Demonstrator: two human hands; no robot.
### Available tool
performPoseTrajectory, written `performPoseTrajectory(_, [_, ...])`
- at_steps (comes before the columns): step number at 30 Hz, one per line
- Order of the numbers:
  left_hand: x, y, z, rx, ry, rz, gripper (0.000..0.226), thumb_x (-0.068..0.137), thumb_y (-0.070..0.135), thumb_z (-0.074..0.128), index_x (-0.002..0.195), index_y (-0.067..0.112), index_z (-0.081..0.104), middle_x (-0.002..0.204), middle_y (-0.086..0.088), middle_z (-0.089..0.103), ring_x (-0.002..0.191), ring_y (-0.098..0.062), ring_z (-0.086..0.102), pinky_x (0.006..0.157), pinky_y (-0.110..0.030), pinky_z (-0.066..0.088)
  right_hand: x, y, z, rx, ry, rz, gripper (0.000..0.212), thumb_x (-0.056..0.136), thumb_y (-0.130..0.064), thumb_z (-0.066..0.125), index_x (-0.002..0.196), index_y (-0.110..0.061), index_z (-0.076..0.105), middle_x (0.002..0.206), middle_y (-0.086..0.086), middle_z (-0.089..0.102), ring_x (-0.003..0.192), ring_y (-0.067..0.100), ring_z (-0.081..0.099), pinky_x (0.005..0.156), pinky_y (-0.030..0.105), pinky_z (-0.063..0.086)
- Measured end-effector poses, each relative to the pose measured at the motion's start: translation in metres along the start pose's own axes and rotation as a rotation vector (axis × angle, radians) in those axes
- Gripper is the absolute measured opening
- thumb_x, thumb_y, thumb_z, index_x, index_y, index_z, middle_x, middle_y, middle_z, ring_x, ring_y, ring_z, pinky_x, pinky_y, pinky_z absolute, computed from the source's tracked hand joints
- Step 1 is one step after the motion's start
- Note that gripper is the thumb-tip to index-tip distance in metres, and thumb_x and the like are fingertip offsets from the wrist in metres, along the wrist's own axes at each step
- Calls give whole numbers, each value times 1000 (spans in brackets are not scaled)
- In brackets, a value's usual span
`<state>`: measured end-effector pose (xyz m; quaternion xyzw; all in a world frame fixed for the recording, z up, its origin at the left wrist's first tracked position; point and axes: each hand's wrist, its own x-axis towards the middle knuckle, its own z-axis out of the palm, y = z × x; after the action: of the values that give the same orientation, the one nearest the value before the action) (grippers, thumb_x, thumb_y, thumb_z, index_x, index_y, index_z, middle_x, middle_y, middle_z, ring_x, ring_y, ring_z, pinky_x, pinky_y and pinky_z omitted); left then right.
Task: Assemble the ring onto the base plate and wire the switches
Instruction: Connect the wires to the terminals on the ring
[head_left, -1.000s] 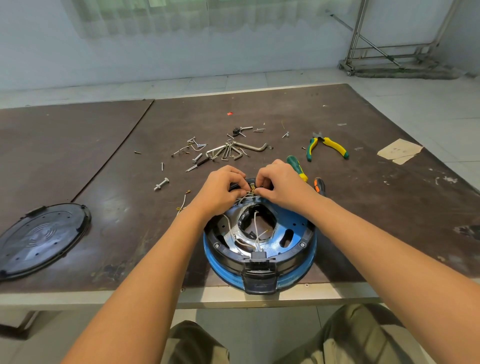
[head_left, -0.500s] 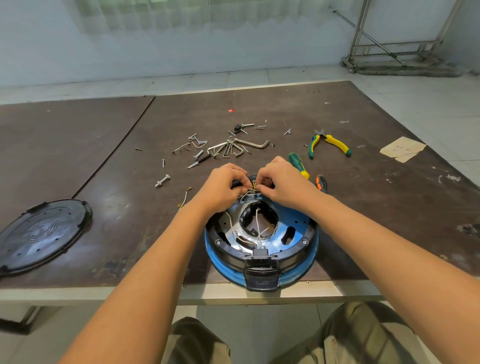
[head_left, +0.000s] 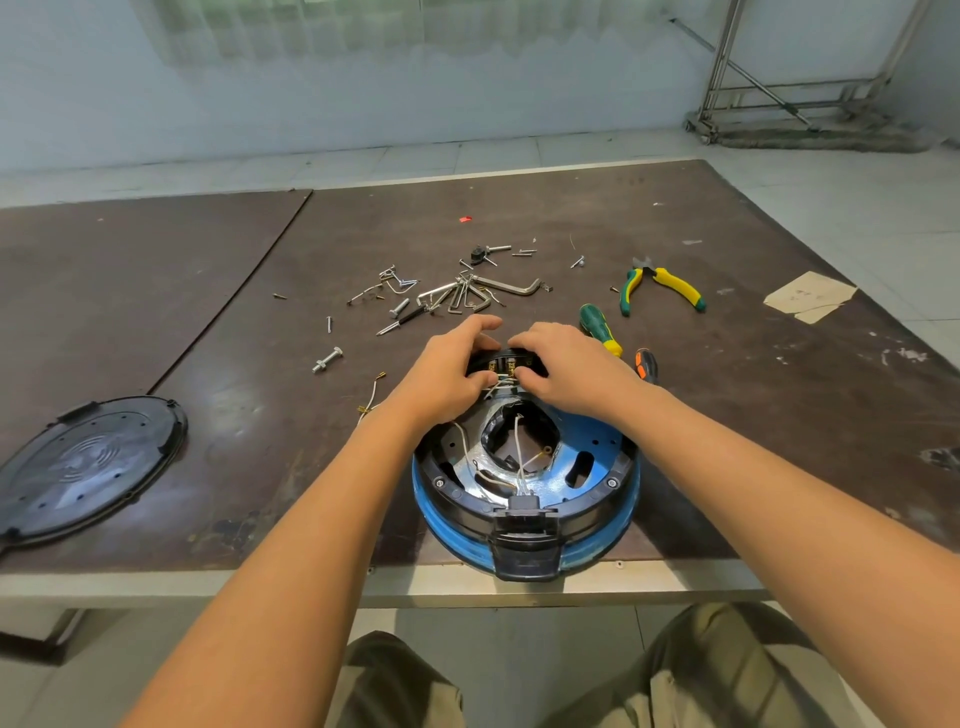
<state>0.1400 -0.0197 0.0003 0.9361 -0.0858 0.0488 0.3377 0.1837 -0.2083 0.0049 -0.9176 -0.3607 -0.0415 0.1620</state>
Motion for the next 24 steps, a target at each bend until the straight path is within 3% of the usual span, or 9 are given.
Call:
performPoseTrajectory(7, [1, -2, 2, 32, 5, 20, 57, 89, 11, 70, 140, 20, 46, 132, 2, 62, 124, -11, 55, 100, -19, 35, 2, 0, 0, 16, 1, 24, 38, 97, -32, 57, 133, -20, 57, 115, 2, 62, 104, 18, 59, 89, 40, 53])
performPoseTrajectory(11, [0, 0, 0, 44, 27, 44, 29, 87, 12, 71, 114, 23, 63, 115, 8, 63, 107, -9, 58, 93, -21, 42, 1, 0, -1, 22, -2, 26, 39, 96, -33, 57, 133, -21, 58, 115, 2, 62, 104, 19, 59, 90, 40, 53])
performPoseTrajectory(14, [1, 1, -1, 90, 7, 56, 16, 89, 10, 69, 100, 20, 74, 124, 4, 62, 107, -8, 56, 91, -15, 36, 0, -1, -2, 28, -1, 28, 42, 96, -34, 58, 136, -21, 57, 118, 3, 63, 106, 19, 60, 91, 41, 53])
performPoseTrajectory(18, [0, 2, -1, 98, 4, 61, 16, 89, 10, 69, 100, 20, 75, 128, 4, 60, 107, -6, 53, 93, -18, 36, 0, -1, -1, 21, -4, 32, 41, 97, -34, 57, 136, -20, 56, 119, 3, 63, 106, 20, 60, 91, 41, 53])
performPoseTrajectory(22, [-1, 1, 0, 55, 48, 39, 22, 88, 13, 70, 107, 22, 65, 111, 5, 66, 101, -9, 59, 90, -25, 46, 0, -1, -1, 26, -11, 36, 37, 98, -32, 56, 133, -21, 57, 116, 3, 62, 105, 21, 59, 89, 41, 52])
performPoseTrajectory(24, [-2, 1, 1, 19, 49, 49, 31, 87, 12, 71, 114, 22, 60, 108, 9, 64, 100, -7, 59, 89, -22, 44, 1, -1, -1, 21, -12, 36, 35, 98, -31, 57, 131, -21, 58, 114, 2, 62, 103, 20, 59, 88, 41, 52])
